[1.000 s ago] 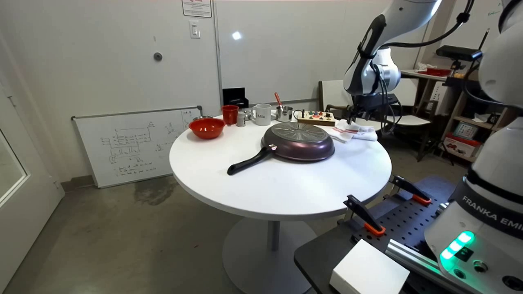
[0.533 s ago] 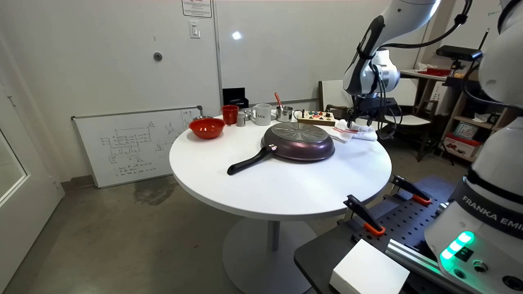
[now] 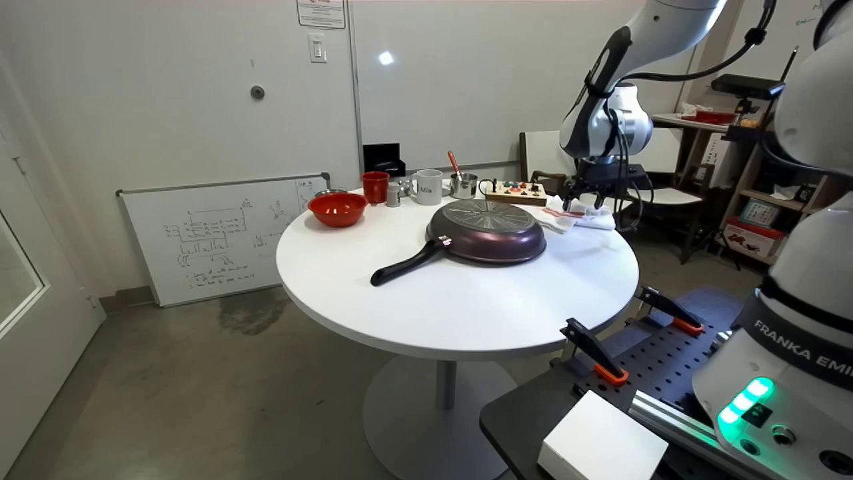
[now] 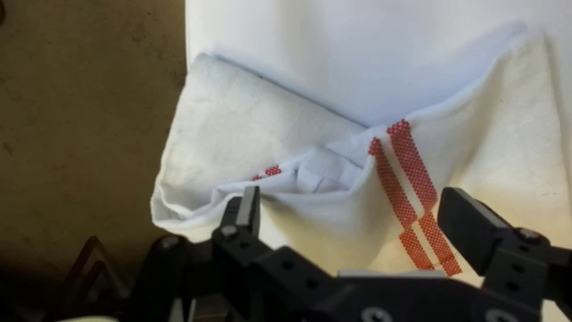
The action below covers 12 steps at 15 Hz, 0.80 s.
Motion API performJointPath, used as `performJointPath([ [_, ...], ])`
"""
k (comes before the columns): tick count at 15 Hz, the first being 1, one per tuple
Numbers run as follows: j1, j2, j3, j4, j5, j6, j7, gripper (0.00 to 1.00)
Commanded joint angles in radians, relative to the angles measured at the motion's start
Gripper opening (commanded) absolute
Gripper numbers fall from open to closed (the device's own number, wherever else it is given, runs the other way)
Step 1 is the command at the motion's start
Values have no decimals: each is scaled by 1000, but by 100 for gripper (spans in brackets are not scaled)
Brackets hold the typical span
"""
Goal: Pick the cloth and wipe the bottom of the pan
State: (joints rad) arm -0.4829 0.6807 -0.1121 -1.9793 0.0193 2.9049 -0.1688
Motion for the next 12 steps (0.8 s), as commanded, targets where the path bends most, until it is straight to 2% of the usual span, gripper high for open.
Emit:
performJointPath([
  [1,-37,16,45,-10,9,41,-68,100],
  [3,-36,36,47,-6,-3,58,-83,100],
  [4,-39,51,51,2,-4,65,-90,75],
  [5,-43,64,57,10,-4,70,-96,74],
  [6,-44,79,62,17,-7,78,-101,68],
  [12,-57,100,100,21,-22,105,-137,21],
])
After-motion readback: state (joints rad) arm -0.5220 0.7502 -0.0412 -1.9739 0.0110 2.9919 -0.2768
